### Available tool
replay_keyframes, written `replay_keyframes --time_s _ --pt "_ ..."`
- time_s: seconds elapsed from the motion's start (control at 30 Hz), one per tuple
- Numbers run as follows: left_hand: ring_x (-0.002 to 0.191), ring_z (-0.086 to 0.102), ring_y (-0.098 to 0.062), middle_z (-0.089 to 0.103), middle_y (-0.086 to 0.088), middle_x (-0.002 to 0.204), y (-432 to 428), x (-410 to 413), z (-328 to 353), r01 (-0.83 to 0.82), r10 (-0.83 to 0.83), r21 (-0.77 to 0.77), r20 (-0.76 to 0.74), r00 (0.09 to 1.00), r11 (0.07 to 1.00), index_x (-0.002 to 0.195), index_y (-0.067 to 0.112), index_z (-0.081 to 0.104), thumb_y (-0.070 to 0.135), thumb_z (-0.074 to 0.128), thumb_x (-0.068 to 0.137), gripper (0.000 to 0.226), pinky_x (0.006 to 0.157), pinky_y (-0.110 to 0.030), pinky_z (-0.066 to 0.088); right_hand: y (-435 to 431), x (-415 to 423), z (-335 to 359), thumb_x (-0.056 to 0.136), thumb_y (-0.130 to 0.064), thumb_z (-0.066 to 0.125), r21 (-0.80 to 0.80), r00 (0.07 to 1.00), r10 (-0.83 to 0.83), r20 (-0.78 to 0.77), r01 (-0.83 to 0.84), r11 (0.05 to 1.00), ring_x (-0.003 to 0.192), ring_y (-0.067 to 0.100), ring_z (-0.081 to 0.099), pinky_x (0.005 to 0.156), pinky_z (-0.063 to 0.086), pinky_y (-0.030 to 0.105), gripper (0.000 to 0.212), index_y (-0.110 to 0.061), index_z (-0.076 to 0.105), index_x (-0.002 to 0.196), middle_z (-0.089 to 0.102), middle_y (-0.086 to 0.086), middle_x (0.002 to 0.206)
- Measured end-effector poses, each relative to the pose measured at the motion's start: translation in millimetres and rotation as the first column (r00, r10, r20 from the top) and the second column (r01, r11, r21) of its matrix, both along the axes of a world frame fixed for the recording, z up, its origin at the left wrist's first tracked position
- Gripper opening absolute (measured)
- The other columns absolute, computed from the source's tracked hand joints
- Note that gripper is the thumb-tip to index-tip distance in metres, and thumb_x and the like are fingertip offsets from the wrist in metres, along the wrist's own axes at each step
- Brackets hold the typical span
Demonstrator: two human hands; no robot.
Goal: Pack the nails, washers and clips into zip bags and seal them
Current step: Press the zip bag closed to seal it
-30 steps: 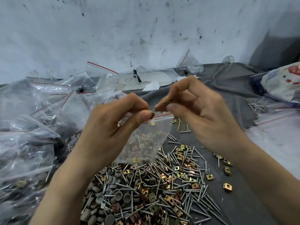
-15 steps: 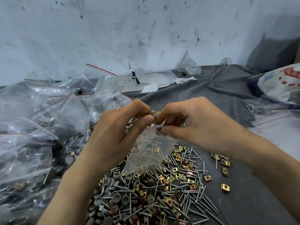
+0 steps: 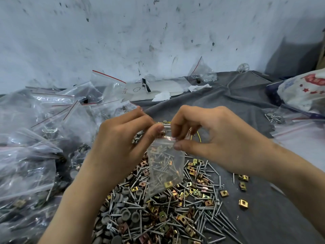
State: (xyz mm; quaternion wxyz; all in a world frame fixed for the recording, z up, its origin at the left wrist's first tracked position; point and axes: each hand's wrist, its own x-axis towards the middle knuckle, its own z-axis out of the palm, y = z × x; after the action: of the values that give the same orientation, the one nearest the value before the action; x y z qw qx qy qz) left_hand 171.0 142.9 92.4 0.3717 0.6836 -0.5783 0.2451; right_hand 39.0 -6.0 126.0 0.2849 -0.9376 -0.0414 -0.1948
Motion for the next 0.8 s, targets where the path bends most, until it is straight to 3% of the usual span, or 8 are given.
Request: replay_keyframes --time_s 0.17,0.23,0.3,0.37,0.47,0.67,0.8 --pt "0.073 0.059 -0.005 0.064 0.003 0.083 5 -2 6 0.053 -0.052 0.085 -0.021 0.998 0.995 0.074 0.011 0.072 0.036 0.055 0.089 0.034 0.068 -0.017 0.045 -3 4 -3 0.080 -0.010 0.072 0.135 0.979 -0.001 0.202 -0.027 0.990 0.083 0.007 0.063 0.076 0.051 0.025 0.016 -0.017 0.062 0.090 0.065 -0.011 0.083" --pt "0.077 0.060 -0.006 0.063 0.004 0.088 5 -2 6 0.075 -0.070 0.159 -0.039 0.997 0.984 0.074 0.014 0.070 0.039 0.058 0.086 0.031 0.070 -0.017 0.045 -12 12 -9 0.082 -0.011 0.067 0.271 0.946 -0.090 0.311 0.002 0.963 0.079 0.006 0.063 0.073 0.052 0.022 0.009 -0.015 0.063 0.089 0.066 -0.007 0.082" --pt "0.080 0.060 -0.006 0.062 0.005 0.090 4 0 4 0.079 -0.068 0.204 -0.058 0.996 0.976 0.074 0.012 0.069 0.037 0.062 0.086 0.029 0.072 -0.021 0.046 -28 25 -23 0.083 -0.010 0.067 0.340 0.923 -0.254 0.289 0.149 0.929 0.072 0.002 0.061 0.068 0.048 0.016 0.010 -0.019 0.064 0.083 0.066 -0.006 0.077" --pt "0.081 0.059 -0.005 0.063 0.005 0.091 4 1 3 0.069 -0.056 0.207 -0.067 0.996 0.976 0.075 0.011 0.068 0.030 0.063 0.085 0.023 0.073 -0.021 0.046 -42 40 -48 0.084 -0.005 0.067 0.239 0.941 -0.333 0.052 0.312 0.919 0.069 -0.002 0.057 0.068 0.043 0.011 0.016 -0.021 0.067 0.084 0.068 -0.005 0.079" --pt "0.078 0.060 -0.003 0.065 0.006 0.086 6 4 3 0.033 -0.020 0.198 -0.067 0.998 0.980 0.076 0.010 0.070 0.026 0.061 0.084 0.019 0.072 -0.019 0.046 -50 58 -101 0.089 -0.008 0.062 0.003 0.900 -0.325 -0.291 0.341 0.940 0.089 0.011 0.060 0.081 0.045 0.020 0.016 -0.014 0.071 0.101 0.069 0.005 0.101" --pt "0.076 0.058 -0.004 0.067 0.002 0.082 12 13 5 -0.056 0.064 0.209 -0.034 0.997 0.976 0.078 0.008 0.070 0.021 0.061 0.083 0.016 0.069 -0.026 0.046 -56 92 -142 0.095 -0.011 0.048 -0.168 0.875 -0.412 -0.256 0.379 0.910 0.122 0.024 0.047 0.100 0.041 0.038 0.040 -0.023 0.053 0.133 0.053 0.001 0.132" --pt "0.078 0.057 -0.003 0.067 0.000 0.084 13 14 5 -0.076 0.085 0.205 -0.039 0.996 0.976 0.079 0.006 0.070 0.016 0.061 0.082 0.014 0.071 -0.025 0.045 -62 109 -148 0.093 -0.016 0.049 -0.347 0.853 -0.421 -0.308 0.311 0.885 0.119 0.028 0.049 0.094 0.045 0.041 0.031 -0.025 0.059 0.122 0.055 0.002 0.127"
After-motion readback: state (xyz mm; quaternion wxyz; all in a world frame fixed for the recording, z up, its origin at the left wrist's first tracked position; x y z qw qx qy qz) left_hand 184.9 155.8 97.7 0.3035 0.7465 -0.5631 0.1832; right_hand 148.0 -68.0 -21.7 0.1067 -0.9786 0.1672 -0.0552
